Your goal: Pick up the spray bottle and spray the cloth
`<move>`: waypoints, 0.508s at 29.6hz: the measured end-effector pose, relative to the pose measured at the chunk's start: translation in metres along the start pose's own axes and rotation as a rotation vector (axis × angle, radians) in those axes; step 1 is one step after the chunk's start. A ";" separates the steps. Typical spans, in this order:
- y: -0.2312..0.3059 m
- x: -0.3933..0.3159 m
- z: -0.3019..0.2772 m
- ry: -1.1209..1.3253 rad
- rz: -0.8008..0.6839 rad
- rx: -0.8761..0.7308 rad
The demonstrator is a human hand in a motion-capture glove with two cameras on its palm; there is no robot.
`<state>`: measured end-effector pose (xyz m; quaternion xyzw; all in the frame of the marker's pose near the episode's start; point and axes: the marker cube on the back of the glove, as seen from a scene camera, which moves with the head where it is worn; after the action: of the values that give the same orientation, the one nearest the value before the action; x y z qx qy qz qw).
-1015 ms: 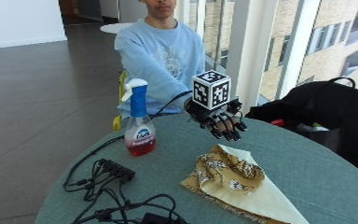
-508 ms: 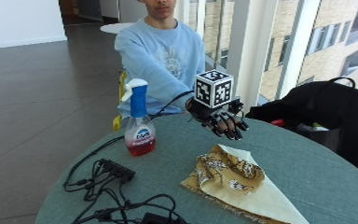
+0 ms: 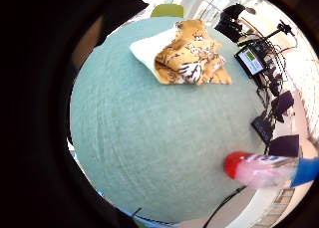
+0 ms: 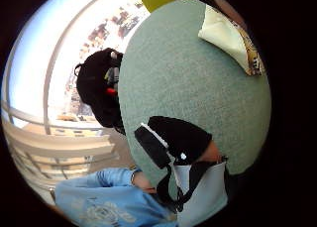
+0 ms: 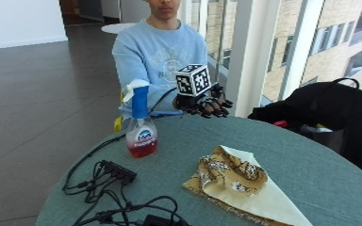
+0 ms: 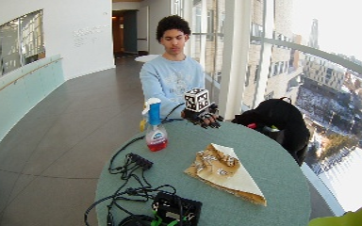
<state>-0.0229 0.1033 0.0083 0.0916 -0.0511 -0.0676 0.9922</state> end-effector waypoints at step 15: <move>0.127 0.026 -0.071 -0.404 0.213 0.487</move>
<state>0.0270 0.2361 -0.0347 0.3048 -0.2706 0.0337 0.9125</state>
